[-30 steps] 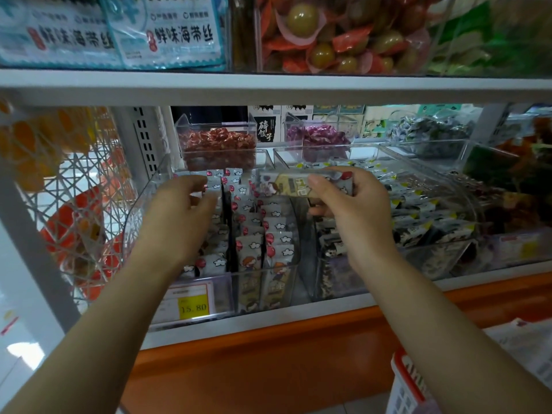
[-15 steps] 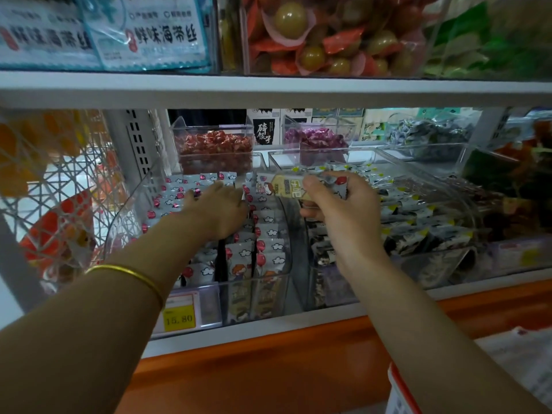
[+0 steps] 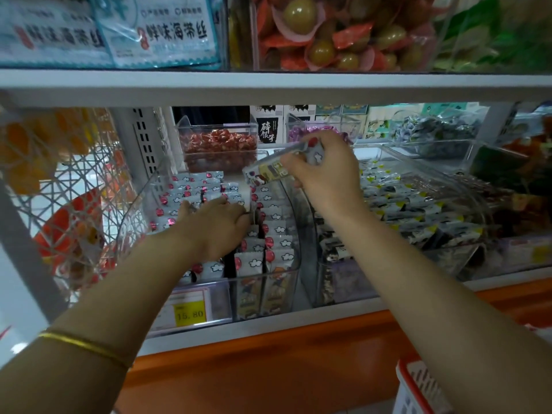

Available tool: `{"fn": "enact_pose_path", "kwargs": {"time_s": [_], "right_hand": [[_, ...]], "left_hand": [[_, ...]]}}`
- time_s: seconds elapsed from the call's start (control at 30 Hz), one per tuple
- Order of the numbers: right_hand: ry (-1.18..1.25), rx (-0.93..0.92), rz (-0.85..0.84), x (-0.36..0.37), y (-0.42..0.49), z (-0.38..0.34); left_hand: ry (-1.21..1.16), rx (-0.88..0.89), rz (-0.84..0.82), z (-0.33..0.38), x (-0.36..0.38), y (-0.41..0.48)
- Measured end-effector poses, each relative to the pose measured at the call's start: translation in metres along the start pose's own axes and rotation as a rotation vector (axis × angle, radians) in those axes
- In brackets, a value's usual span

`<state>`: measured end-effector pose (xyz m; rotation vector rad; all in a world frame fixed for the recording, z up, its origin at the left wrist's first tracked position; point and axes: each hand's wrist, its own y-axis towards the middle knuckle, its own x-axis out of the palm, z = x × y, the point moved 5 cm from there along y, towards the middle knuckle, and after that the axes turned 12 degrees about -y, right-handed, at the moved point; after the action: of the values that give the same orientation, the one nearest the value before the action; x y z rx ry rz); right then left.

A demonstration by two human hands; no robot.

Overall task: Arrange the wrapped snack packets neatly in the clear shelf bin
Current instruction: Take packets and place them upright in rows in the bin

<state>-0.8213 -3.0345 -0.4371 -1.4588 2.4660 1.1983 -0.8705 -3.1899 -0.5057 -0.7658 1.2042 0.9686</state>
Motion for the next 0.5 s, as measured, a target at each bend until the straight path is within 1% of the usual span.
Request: {"fn": "enact_pose_path", "kwargs": {"time_s": [0.1,0.23,0.33,0.43,0.5], "right_hand": [[-0.155,-0.089,-0.141,0.029,0.021,-0.009],[-0.278,-0.162,-0.289,0.062,0.038,-0.013],[-0.346,-0.188,-0.317,0.074,0.047,-0.010],[-0.375,-0.179,-0.330,0.081,0.056,-0.005],[-0.411,-0.173,-0.353,0.087,0.060,-0.001]], "left_hand": [[-0.045,-0.002,0.021,-0.003,0.002,-0.005],[-0.066,0.003,0.030,-0.005,0.004,-0.003],[-0.074,0.011,0.027,-0.006,0.004,-0.001],[-0.012,0.047,0.011,-0.007,0.006,0.000],[-0.030,0.036,0.016,-0.008,0.006,0.001]]}}
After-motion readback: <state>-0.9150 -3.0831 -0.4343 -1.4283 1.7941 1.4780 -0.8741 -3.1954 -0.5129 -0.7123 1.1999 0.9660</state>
